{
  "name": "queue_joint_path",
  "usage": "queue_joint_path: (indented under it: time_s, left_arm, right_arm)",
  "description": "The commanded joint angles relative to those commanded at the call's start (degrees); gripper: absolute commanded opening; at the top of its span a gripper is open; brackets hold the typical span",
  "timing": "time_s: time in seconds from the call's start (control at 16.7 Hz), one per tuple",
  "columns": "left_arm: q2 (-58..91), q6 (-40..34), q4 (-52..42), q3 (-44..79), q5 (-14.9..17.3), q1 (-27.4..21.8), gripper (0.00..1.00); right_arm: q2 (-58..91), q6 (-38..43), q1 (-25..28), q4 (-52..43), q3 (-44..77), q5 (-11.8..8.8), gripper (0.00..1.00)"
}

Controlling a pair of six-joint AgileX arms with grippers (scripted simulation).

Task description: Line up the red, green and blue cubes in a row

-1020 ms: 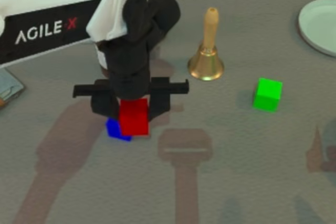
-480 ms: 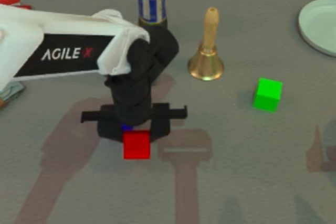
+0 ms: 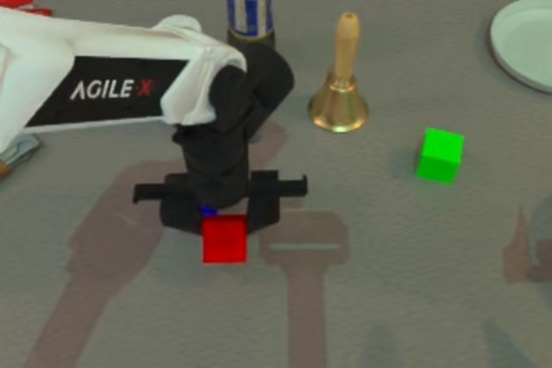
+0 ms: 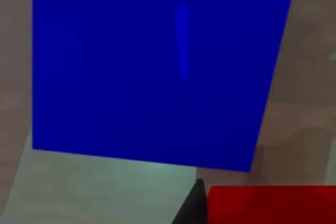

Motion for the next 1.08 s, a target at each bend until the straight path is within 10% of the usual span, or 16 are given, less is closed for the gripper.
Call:
queue_joint_path:
  time_s: [0.54, 1.08]
  left_arm:
    - [0.0, 0.0, 0.0, 0.0, 0.0, 0.0, 0.98]
    - [-0.1, 0.0, 0.0, 0.0, 0.0, 0.1, 1.0]
  right_arm:
    - [0.0, 0.0, 0.0, 0.0, 0.0, 0.0, 1.0]
    - [0.0, 0.0, 0.0, 0.0, 0.0, 0.0, 1.0]
